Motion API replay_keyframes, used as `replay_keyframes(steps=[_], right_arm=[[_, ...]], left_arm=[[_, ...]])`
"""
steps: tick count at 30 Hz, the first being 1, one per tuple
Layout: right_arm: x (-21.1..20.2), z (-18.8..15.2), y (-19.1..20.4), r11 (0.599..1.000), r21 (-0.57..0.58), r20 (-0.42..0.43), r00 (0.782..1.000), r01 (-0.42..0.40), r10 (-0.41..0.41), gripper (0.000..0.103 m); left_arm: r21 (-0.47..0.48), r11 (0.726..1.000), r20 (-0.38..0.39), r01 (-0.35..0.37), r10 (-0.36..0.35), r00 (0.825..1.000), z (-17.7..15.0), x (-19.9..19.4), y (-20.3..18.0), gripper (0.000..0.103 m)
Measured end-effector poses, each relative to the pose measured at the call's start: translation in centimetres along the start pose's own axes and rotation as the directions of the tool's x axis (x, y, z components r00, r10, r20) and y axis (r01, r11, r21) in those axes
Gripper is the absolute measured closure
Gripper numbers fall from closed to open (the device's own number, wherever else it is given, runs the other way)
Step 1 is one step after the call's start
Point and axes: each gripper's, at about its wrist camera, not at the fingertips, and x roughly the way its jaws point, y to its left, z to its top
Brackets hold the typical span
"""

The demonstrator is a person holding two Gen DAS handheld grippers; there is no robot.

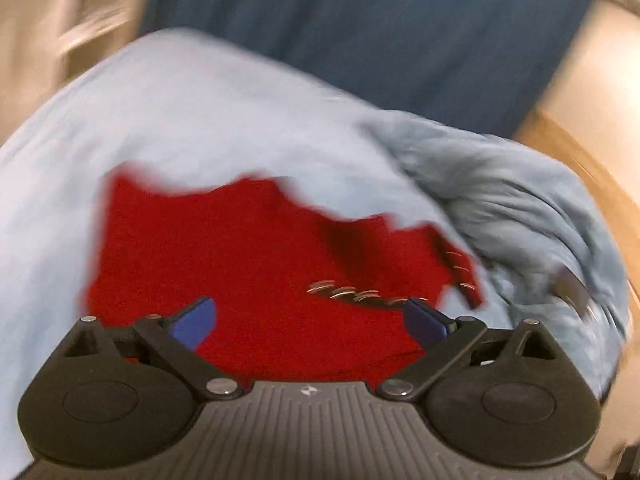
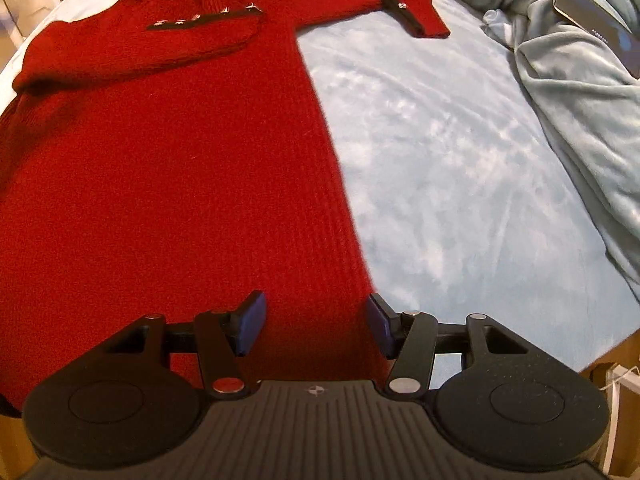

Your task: Fold small clothes

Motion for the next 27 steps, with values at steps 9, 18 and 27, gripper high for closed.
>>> replay_keyframes(steps=[9,18,27], right_arm=[[2.1,9.8,0.4,0.99,0.081,0.192,0.976,-0.119,0.102,0.047],[7.9,21.1,5.6,0.984,0.04,0.287,0.945,-0.174,0.155,0.046],[8.7,21.0,10.2,0.965,-0.263,0.358,0.927,-0.014,0.111,0.097]], left_arm=[[-0.114,0.977,-0.023,-0.182,0.18,0.983,6.1,3.9,11.6,0.002],[0.09,0.945,-0.162,-0.313,0.324,0.932,6.4,12.8,9.2,0.081],[-0.065,0.952,-0.057,-0.3,0.297,0.953,5.8,10.7,13.6,0.084]])
